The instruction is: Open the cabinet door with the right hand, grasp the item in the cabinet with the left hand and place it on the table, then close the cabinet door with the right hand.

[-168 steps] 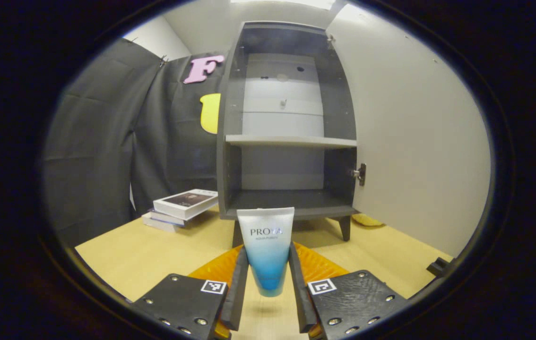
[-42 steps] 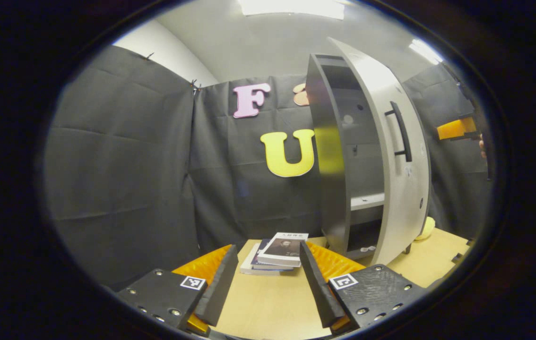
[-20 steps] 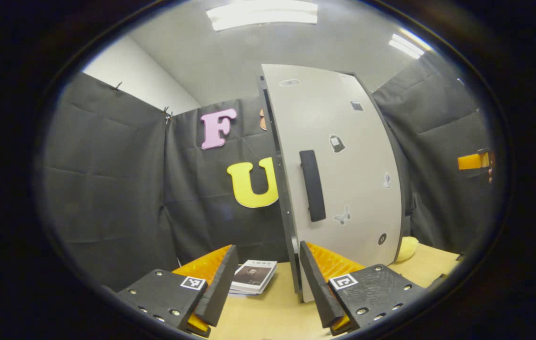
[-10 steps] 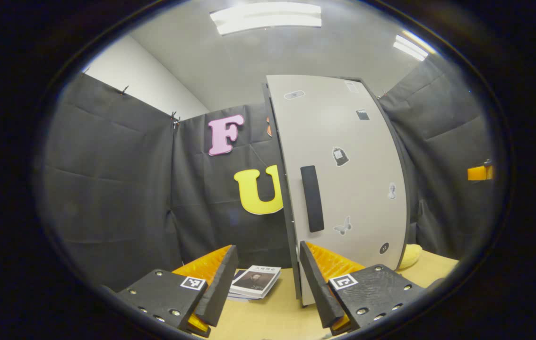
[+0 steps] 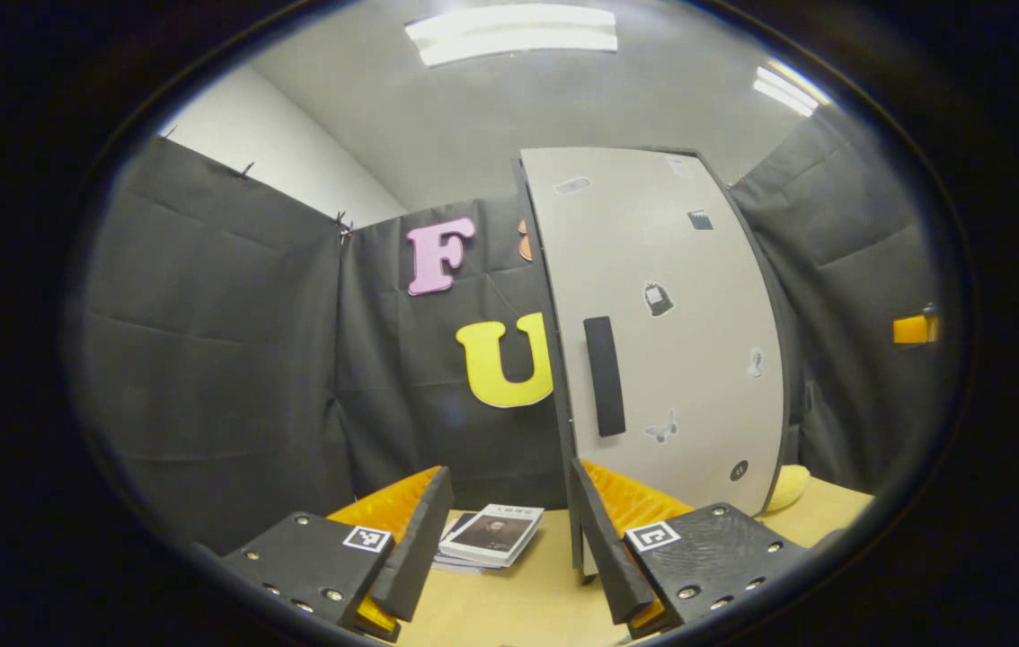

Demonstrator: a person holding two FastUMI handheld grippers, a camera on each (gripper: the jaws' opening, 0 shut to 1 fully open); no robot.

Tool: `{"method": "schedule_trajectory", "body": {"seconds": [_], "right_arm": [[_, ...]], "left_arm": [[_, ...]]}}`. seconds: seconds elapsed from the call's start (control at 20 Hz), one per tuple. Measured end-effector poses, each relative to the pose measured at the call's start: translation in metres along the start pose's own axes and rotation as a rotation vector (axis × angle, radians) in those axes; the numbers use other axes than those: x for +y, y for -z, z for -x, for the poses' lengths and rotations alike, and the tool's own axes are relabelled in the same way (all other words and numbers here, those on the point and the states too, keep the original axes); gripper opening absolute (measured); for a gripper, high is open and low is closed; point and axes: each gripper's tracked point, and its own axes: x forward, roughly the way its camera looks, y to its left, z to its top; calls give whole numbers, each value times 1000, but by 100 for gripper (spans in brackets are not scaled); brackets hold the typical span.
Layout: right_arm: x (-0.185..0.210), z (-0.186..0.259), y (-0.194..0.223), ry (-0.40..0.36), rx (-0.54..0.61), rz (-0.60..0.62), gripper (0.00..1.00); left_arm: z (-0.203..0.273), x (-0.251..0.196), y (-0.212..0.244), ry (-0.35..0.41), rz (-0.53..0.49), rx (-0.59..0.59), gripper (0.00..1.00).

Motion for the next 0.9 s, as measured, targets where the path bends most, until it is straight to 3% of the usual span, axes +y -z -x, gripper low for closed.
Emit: {"method": "schedule_trajectory", "body": {"seconds": [0.9], "right_arm": [[11,-5,-6,2,-6,9,95]], "left_arm": [[-7,20,6,-22,23,8,80]]}}
